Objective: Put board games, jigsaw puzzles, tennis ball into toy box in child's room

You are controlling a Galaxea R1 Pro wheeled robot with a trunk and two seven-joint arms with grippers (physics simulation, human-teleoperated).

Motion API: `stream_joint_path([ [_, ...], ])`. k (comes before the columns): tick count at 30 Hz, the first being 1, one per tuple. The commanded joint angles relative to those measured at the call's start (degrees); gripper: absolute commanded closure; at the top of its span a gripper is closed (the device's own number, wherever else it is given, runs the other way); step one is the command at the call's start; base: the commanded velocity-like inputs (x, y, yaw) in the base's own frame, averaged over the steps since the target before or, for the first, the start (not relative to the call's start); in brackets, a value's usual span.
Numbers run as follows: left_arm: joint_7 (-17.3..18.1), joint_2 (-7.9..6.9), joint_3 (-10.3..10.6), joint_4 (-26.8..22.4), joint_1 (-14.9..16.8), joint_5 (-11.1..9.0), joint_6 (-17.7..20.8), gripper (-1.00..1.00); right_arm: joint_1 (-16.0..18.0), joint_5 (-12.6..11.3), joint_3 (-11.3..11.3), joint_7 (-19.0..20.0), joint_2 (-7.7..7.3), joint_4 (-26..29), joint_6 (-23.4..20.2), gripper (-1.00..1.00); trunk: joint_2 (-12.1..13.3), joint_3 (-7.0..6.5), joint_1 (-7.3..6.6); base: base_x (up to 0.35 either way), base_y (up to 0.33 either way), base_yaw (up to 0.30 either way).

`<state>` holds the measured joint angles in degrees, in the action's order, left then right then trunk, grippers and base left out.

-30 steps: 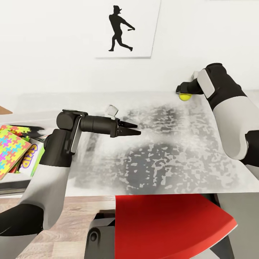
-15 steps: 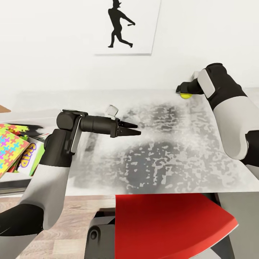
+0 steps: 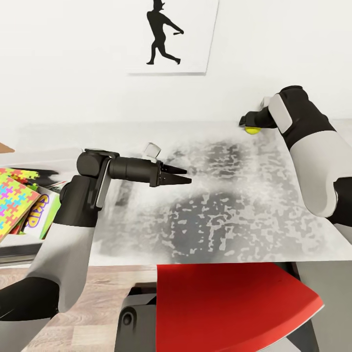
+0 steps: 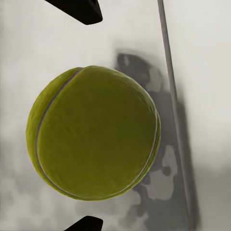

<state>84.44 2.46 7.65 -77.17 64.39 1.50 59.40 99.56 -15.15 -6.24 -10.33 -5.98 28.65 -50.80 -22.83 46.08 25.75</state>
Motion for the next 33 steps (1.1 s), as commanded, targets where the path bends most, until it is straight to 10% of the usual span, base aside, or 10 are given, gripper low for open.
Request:
stream_joint_path([
  [1, 0.3, 0.02, 0.0, 0.0, 0.0, 0.2, 0.6, -1.0, 0.1, -0.6, -0.4, -0.4, -0.08, 0.0, -0.2, -1.0, -0.1, 0.07, 0.03, 0.0, 0.0, 0.0],
  [15, 0.3, 0.0, 0.0, 0.0, 0.0, 0.2, 0.6, -1.0, 0.1, -0.7, -0.4, -0.6, -0.09, -0.6, -0.3, -1.0, -0.1, 0.07, 0.03, 0.0, 0.0, 0.0],
  [16, 0.3, 0.0, 0.0, 0.0, 0.0, 0.2, 0.6, -1.0, 0.1, -0.7, -0.4, -0.6, -0.11, -0.6, -0.3, 1.0, -0.1, 0.07, 0.03, 0.0, 0.0, 0.0],
  [33, 0.3, 0.0, 0.0, 0.0, 0.0, 0.2, 0.6, -1.0, 0.2, -0.7, -0.4, -0.6, -1.03, -0.5, -0.3, 1.0, -0.1, 0.07, 0.03, 0.0, 0.0, 0.0],
])
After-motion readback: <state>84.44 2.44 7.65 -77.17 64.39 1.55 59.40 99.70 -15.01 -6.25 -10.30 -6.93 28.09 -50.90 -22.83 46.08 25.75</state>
